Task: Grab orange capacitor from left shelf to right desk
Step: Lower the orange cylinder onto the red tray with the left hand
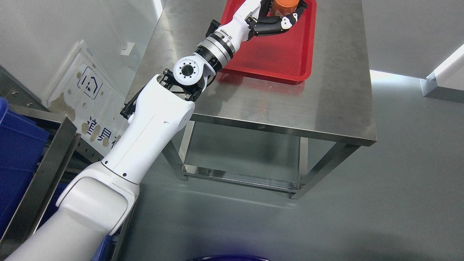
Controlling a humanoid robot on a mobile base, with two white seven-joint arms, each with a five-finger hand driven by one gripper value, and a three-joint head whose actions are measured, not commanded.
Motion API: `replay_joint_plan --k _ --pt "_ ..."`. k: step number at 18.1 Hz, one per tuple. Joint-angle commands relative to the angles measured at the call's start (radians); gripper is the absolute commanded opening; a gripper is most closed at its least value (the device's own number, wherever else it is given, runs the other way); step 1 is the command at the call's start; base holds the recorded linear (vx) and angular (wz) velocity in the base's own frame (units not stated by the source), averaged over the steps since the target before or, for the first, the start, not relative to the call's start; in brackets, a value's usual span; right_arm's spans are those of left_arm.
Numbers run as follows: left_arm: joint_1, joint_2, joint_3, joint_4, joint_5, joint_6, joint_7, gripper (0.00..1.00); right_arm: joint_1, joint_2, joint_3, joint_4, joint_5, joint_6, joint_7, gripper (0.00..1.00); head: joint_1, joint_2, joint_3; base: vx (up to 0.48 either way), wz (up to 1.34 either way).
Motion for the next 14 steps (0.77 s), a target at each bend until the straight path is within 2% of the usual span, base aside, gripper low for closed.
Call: replay_joint_plan --k 1,6,12,14 --pt "-0.052 0.017 -0.072 0.332 0.108 0.0 0.001 0.07 0.034 -0.017 -0.012 -0.023 0.0 0.0 0.0 1.0 0.0 0.0 0.0 0.107 -0.09" --pt "-0.052 0.017 -0.072 0.381 0.164 0.0 0.013 0.09 0.034 -0.017 -0.011 -0.023 0.0 0.0 0.0 1.0 0.0 0.0 0.0 0.09 -0.07" --pt "-0.052 0.017 -0.072 0.376 0.165 -0.001 0.013 0.29 0.034 -0.017 -0.012 -0.023 0.0 0.0 0.0 1.0 0.0 0.0 0.0 0.043 -0.03" --pt "-0.052 0.017 -0.073 0.372 0.165 -0.001 0.004 0.39 0.034 -0.017 -0.011 -0.023 0.0 0.0 0.0 1.0 0.0 0.0 0.0 0.0 0.0"
